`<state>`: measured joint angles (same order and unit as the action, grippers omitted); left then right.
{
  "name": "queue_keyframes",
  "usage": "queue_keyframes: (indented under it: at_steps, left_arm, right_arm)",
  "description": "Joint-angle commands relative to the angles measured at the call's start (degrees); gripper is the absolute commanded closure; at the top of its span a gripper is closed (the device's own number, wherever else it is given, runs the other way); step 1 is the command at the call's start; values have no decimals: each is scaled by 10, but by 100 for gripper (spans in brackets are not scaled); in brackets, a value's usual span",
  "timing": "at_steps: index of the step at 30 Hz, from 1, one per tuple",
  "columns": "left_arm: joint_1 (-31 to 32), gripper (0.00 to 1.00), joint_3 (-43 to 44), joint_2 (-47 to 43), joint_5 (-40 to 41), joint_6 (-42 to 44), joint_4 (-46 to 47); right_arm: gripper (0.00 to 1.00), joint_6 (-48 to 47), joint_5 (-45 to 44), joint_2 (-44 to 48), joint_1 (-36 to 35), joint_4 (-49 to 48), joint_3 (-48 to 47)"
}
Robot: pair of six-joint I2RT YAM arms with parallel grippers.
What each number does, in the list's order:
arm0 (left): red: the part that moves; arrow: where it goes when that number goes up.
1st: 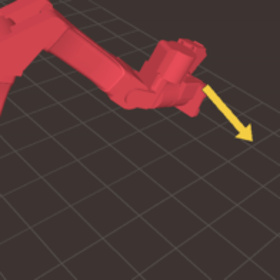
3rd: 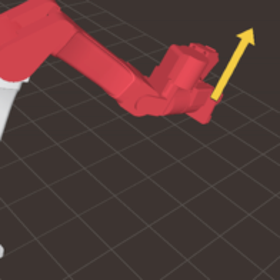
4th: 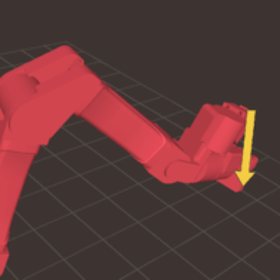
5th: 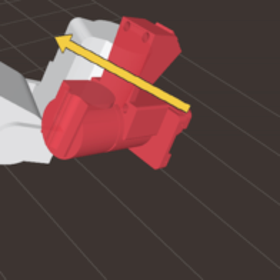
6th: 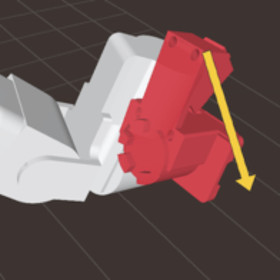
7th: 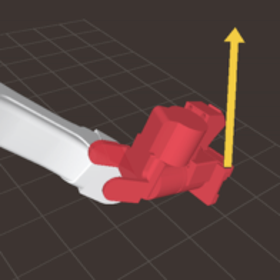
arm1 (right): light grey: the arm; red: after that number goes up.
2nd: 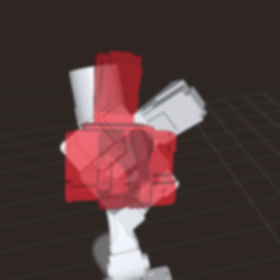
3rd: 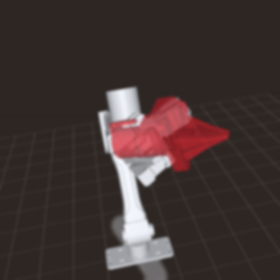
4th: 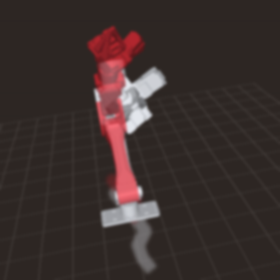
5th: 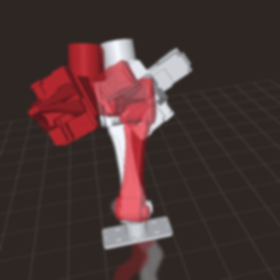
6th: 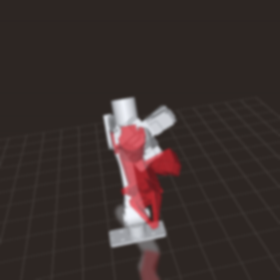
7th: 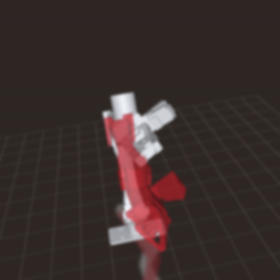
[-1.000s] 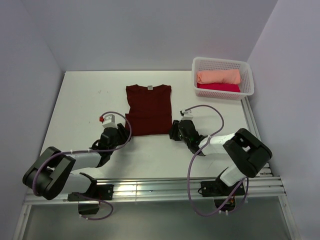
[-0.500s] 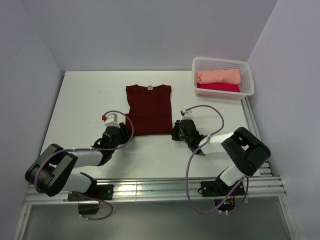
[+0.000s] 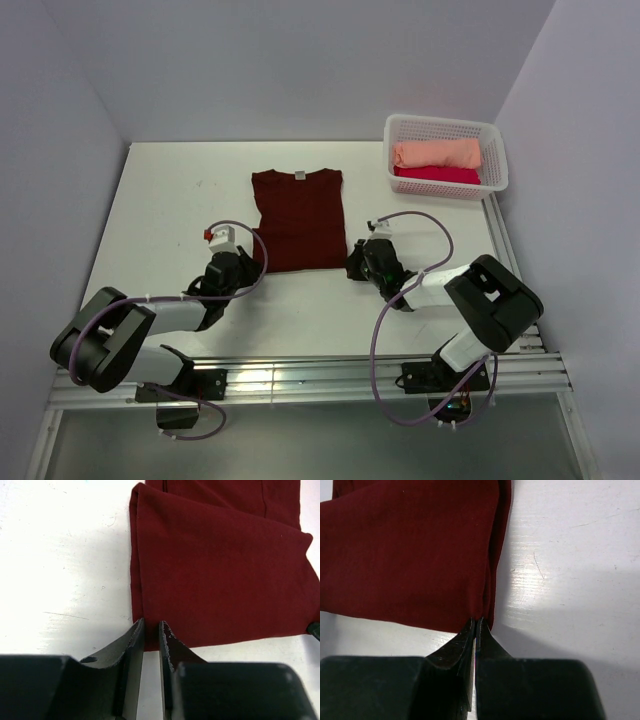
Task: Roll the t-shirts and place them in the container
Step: Roll the tshirt
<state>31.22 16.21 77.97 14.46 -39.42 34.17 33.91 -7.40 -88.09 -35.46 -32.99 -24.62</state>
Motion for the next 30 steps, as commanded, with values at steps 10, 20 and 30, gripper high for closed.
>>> queue_keyframes:
  at_steps: [10, 20, 30]
  left_arm:
    - [9, 90, -9, -25, -5, 2, 17]
    - [13, 100, -5, -76, -20, -55, -88]
    - [74, 100, 3, -147, -24, -127, -239]
  right_arm:
    - [100, 5, 0, 21, 12, -13, 6]
    - [100, 69, 3, 71, 11, 89, 17]
    - [100, 150, -23, 147, -50, 229, 33]
